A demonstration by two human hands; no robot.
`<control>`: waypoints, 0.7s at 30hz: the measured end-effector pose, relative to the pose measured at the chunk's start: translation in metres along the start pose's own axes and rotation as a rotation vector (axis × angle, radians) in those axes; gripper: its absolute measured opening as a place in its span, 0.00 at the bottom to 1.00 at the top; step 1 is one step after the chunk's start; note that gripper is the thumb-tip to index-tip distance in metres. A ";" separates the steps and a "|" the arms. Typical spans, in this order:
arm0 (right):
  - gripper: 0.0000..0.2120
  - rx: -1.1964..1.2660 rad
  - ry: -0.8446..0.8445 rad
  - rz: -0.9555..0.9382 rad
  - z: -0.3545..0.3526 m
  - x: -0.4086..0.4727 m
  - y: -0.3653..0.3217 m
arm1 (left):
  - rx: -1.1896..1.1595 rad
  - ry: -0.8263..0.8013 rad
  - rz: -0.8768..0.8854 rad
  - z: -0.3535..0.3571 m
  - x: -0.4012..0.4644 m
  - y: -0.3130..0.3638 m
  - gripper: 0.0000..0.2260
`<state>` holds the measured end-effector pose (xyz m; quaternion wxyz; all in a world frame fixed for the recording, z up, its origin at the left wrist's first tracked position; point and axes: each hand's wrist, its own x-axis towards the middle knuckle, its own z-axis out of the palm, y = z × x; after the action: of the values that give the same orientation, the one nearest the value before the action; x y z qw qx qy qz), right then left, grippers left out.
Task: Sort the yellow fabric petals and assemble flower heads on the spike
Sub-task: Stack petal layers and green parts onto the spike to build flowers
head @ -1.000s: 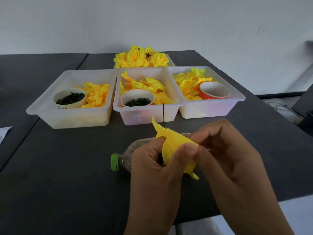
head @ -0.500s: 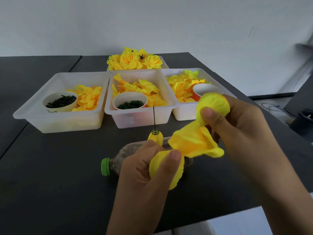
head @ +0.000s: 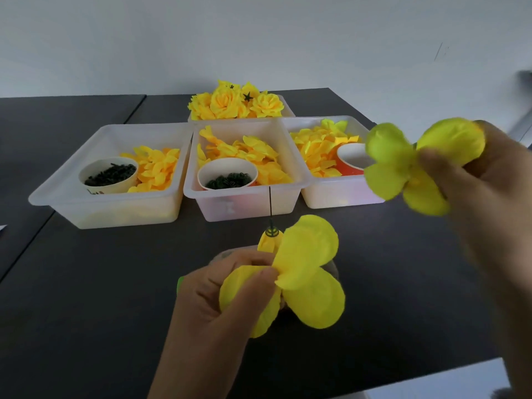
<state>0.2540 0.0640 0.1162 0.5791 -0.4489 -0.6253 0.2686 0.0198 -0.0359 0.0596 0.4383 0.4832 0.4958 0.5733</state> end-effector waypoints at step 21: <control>0.05 0.247 -0.889 0.333 0.058 0.016 0.000 | -0.117 0.147 0.082 0.001 0.052 0.018 0.15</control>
<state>0.1991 0.0888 0.1137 0.2543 -0.3124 -0.6952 0.5953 0.0122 0.0133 0.0835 0.4044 0.4331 0.4723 0.6526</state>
